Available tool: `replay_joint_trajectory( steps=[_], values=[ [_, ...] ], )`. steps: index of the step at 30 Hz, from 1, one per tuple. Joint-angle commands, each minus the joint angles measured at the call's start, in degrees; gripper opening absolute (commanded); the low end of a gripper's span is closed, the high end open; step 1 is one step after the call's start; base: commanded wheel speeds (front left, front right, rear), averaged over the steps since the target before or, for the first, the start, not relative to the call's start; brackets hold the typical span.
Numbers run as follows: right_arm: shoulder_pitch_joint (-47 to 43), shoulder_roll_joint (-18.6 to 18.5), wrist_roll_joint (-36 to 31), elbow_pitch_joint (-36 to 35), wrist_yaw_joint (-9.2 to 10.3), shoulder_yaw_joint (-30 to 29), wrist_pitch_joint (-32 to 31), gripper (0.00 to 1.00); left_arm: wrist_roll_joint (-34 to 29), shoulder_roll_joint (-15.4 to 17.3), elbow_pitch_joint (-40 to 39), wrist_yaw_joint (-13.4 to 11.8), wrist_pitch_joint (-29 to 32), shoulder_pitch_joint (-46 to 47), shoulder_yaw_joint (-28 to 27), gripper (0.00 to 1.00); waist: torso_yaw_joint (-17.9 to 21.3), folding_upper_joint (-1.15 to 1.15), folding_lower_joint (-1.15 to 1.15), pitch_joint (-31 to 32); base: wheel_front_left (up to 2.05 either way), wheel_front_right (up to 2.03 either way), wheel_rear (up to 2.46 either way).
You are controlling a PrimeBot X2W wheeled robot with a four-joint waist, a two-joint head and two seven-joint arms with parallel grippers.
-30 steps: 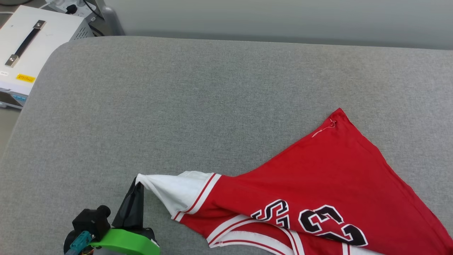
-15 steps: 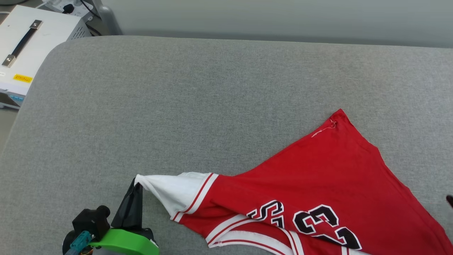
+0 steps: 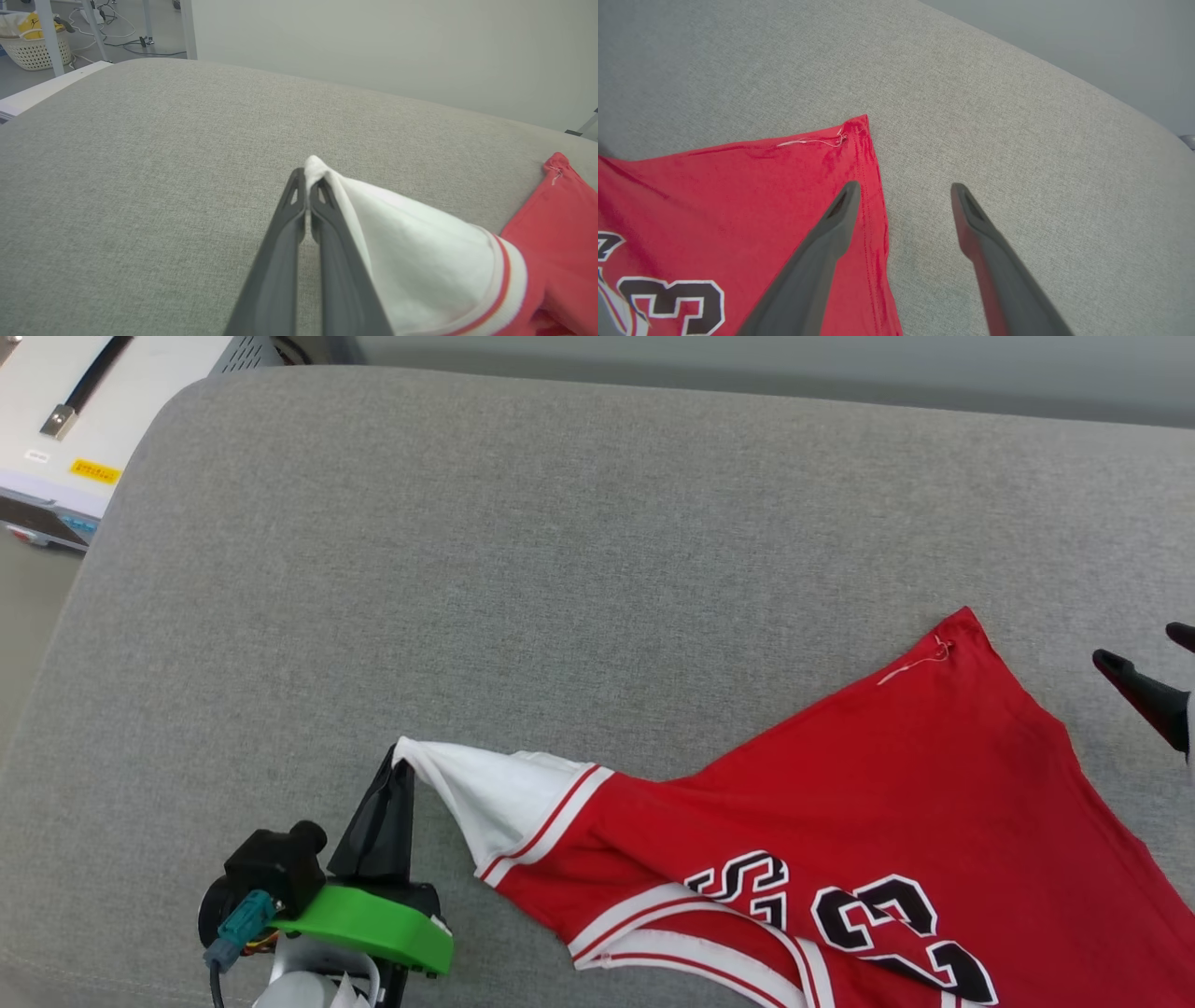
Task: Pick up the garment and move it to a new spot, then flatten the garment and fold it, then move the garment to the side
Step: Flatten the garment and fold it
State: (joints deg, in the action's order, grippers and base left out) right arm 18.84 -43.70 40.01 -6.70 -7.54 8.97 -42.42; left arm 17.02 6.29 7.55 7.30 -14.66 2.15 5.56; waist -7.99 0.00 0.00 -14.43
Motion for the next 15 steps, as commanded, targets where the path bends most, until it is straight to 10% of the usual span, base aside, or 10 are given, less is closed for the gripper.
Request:
replay_joint_trajectory(
  steps=[1,15],
  values=[
    [2.68,-0.02,0.02,1.55,0.05,2.36,-1.93,1.00,-0.28,-0.33,-0.11,0.10,-0.34,1.28,0.20,0.00,-1.56,0.00,0.00,-1.73,0.00,0.00,0.00],
    [21.27,4.23,0.08,22.75,0.05,21.07,-4.71,1.00,-0.07,-1.86,-0.63,0.17,-0.34,5.43,2.72,0.00,-5.98,0.00,0.00,-7.22,0.00,0.00,0.00]
  ],
)
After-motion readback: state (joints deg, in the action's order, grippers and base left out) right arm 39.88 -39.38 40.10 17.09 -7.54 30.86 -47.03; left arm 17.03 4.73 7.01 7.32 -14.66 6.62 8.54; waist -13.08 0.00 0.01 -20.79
